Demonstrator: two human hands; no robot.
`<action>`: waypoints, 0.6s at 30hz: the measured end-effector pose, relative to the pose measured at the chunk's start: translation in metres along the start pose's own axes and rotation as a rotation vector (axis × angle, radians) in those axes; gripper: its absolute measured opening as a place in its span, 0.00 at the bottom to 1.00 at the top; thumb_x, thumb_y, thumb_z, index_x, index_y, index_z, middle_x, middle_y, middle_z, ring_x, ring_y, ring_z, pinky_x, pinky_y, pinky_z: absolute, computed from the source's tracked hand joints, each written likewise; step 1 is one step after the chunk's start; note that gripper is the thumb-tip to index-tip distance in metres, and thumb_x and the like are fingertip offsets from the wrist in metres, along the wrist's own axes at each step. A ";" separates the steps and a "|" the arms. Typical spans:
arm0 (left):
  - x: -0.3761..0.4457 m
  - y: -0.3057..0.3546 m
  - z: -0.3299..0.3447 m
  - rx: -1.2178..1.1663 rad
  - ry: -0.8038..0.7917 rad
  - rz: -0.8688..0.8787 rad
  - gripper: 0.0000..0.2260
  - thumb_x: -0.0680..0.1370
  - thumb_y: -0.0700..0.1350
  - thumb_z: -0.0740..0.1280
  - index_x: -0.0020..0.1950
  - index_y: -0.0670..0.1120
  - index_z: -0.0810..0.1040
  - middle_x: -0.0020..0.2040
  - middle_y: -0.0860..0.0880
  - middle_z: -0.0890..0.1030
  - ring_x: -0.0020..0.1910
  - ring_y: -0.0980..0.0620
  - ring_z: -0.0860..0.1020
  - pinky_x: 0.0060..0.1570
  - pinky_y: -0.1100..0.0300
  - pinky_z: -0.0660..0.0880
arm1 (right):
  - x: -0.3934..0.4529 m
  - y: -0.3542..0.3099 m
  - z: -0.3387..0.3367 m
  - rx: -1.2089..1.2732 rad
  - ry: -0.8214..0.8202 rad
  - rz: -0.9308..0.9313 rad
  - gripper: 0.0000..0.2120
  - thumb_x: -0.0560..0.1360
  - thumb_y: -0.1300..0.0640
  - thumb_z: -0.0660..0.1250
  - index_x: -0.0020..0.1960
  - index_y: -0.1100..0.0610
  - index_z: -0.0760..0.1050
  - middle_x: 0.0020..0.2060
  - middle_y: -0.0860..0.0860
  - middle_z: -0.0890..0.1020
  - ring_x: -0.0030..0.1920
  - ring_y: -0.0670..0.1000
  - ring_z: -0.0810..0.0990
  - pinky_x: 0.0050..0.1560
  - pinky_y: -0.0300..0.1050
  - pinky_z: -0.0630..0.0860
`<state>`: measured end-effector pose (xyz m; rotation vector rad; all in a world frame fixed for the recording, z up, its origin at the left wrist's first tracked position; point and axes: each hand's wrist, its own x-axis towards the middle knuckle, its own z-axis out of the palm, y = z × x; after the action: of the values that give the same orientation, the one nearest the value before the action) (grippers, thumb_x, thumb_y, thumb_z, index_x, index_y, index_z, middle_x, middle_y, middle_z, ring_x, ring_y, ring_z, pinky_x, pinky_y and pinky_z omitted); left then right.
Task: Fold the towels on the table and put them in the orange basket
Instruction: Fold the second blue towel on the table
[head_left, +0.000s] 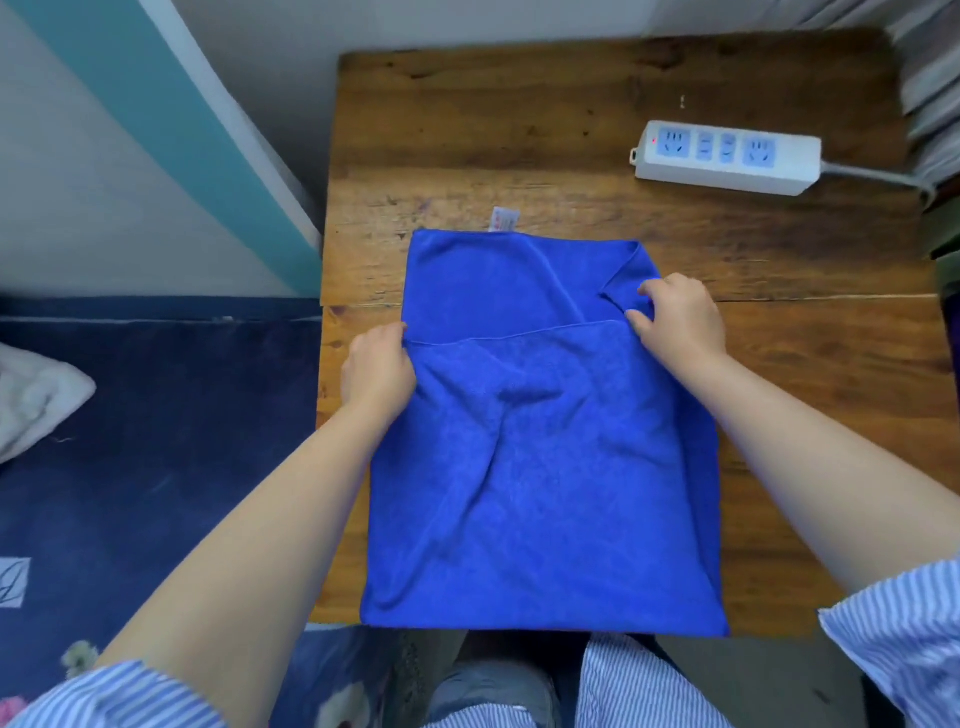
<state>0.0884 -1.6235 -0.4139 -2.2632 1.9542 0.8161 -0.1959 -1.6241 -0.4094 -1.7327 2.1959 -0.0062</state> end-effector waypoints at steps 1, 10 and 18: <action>0.003 0.004 0.003 0.025 0.013 -0.003 0.18 0.79 0.37 0.54 0.68 0.42 0.69 0.66 0.42 0.72 0.66 0.41 0.68 0.62 0.50 0.67 | 0.005 0.000 0.002 -0.022 -0.011 -0.024 0.15 0.75 0.57 0.65 0.57 0.65 0.73 0.55 0.62 0.75 0.59 0.61 0.71 0.55 0.52 0.69; 0.012 0.009 0.013 0.362 -0.006 -0.017 0.17 0.72 0.35 0.61 0.60 0.46 0.71 0.56 0.44 0.74 0.58 0.43 0.71 0.63 0.51 0.61 | 0.034 0.034 -0.015 0.111 0.129 0.061 0.17 0.71 0.59 0.56 0.53 0.66 0.77 0.51 0.64 0.78 0.53 0.64 0.76 0.49 0.52 0.72; 0.014 0.016 0.002 0.470 -0.113 0.004 0.06 0.72 0.37 0.60 0.48 0.45 0.69 0.49 0.45 0.78 0.53 0.43 0.73 0.64 0.51 0.59 | 0.016 0.031 -0.004 0.157 -0.019 -0.366 0.23 0.67 0.58 0.54 0.56 0.67 0.76 0.51 0.63 0.80 0.55 0.64 0.77 0.57 0.49 0.69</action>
<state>0.0734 -1.6386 -0.4160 -1.8977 1.8572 0.4138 -0.2298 -1.6320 -0.4166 -2.0033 1.7826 -0.2424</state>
